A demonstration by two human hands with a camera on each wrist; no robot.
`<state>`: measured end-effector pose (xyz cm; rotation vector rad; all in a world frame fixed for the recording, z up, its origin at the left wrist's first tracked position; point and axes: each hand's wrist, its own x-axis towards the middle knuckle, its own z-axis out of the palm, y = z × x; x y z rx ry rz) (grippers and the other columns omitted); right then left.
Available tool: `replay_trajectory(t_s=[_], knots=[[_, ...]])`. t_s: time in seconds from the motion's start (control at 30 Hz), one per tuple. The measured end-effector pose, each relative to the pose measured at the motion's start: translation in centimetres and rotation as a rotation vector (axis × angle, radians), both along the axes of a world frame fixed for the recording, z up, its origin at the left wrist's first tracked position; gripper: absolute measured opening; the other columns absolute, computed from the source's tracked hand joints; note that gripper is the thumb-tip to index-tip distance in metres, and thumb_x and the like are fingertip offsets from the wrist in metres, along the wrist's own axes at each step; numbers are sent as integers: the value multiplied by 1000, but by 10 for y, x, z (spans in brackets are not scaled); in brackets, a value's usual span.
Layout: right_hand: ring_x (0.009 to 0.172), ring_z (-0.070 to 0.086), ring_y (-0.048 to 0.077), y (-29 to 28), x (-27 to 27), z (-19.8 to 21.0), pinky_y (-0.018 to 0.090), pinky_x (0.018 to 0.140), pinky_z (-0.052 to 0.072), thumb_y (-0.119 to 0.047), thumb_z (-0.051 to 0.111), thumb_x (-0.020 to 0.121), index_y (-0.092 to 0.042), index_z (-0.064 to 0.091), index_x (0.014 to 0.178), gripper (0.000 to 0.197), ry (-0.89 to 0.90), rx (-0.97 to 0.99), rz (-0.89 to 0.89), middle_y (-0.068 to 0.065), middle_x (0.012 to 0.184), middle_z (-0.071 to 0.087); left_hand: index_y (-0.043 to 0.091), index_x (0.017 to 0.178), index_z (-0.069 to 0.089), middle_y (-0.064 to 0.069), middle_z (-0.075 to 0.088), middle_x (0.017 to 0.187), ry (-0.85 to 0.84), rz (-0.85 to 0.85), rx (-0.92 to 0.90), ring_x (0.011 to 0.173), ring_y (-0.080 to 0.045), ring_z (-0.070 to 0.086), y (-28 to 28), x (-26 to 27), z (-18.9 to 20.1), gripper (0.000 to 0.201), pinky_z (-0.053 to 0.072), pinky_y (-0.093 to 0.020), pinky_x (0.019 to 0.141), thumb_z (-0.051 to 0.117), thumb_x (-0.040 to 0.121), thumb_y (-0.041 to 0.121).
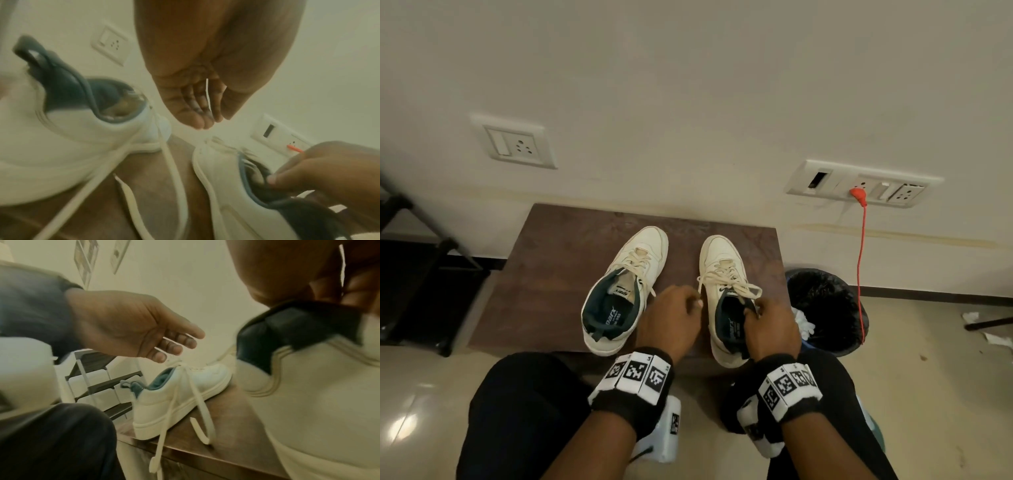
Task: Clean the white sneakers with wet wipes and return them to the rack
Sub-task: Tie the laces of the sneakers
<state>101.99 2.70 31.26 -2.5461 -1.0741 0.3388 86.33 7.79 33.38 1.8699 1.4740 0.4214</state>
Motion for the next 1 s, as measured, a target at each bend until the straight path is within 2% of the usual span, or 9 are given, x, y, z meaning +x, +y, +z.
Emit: replay_trajectory(t_s=[0.1, 0.17, 0.27, 0.33, 0.4, 0.53, 0.7, 0.87, 1.0], knots=[[88, 57, 18, 2, -37, 5, 27, 72, 43, -30, 59, 86, -18, 68, 91, 16, -101, 184, 139, 1, 95, 64, 26, 98, 66, 5, 64, 99, 139, 116, 169, 89, -15, 61, 14, -37, 8, 17, 50, -33, 76, 50, 93, 30], [84, 59, 19, 8, -69, 12, 29, 69, 44, -31, 57, 87, -17, 67, 82, 18, -48, 196, 247, 1, 88, 65, 25, 95, 67, 2, 65, 98, 261, 141, 226, 88, -20, 62, 26, -63, 3, 20, 47, -32, 72, 48, 92, 29], [78, 62, 23, 26, -114, 9, 28, 65, 46, -43, 52, 87, -15, 64, 77, 32, 96, -55, 332, 3, 79, 66, 26, 101, 68, -1, 68, 98, 426, 68, 192, 88, -24, 65, 38, -88, -10, 22, 51, -34, 72, 48, 91, 26], [81, 64, 27, 41, -136, 4, 30, 68, 50, -48, 52, 84, -13, 65, 83, 37, 174, -178, 358, 6, 84, 66, 27, 103, 67, -1, 68, 97, 507, -8, 172, 87, -23, 65, 45, -94, -18, 22, 50, -32, 70, 50, 90, 26], [90, 63, 31, 53, -148, 2, 31, 70, 47, -48, 53, 83, -11, 62, 92, 39, 242, -221, 332, 9, 96, 65, 25, 98, 66, -1, 68, 94, 561, -80, 170, 84, -23, 65, 50, -94, -20, 18, 47, -31, 67, 51, 88, 26], [99, 59, 35, 68, -152, -3, 36, 76, 45, -34, 49, 89, -7, 59, 99, 31, 212, -247, 344, 15, 108, 62, 20, 95, 62, -3, 68, 95, 687, -257, 221, 87, -25, 66, 60, -82, -16, 16, 45, -31, 67, 47, 90, 22], [88, 62, 34, 58, -137, -11, 34, 70, 47, -24, 45, 88, -8, 61, 92, 23, 160, -199, 393, 14, 96, 64, 16, 98, 65, -3, 68, 103, 792, -495, 302, 94, -25, 66, 63, -61, -9, 20, 42, -31, 68, 45, 92, 17], [86, 62, 35, 39, -122, -17, 35, 68, 47, -25, 44, 88, -12, 60, 93, 21, 130, -156, 445, 13, 93, 66, 11, 102, 65, -7, 66, 107, 804, -575, 317, 94, -27, 65, 50, -46, -10, 21, 43, -31, 69, 47, 91, 15], [85, 62, 33, 30, -110, -16, 38, 70, 50, -24, 42, 90, -12, 59, 94, 21, 64, -127, 449, 13, 93, 66, 5, 116, 53, -13, 51, 119, 748, -594, 351, 89, -29, 65, 44, -45, -13, 26, 46, -36, 65, 46, 93, 14]])
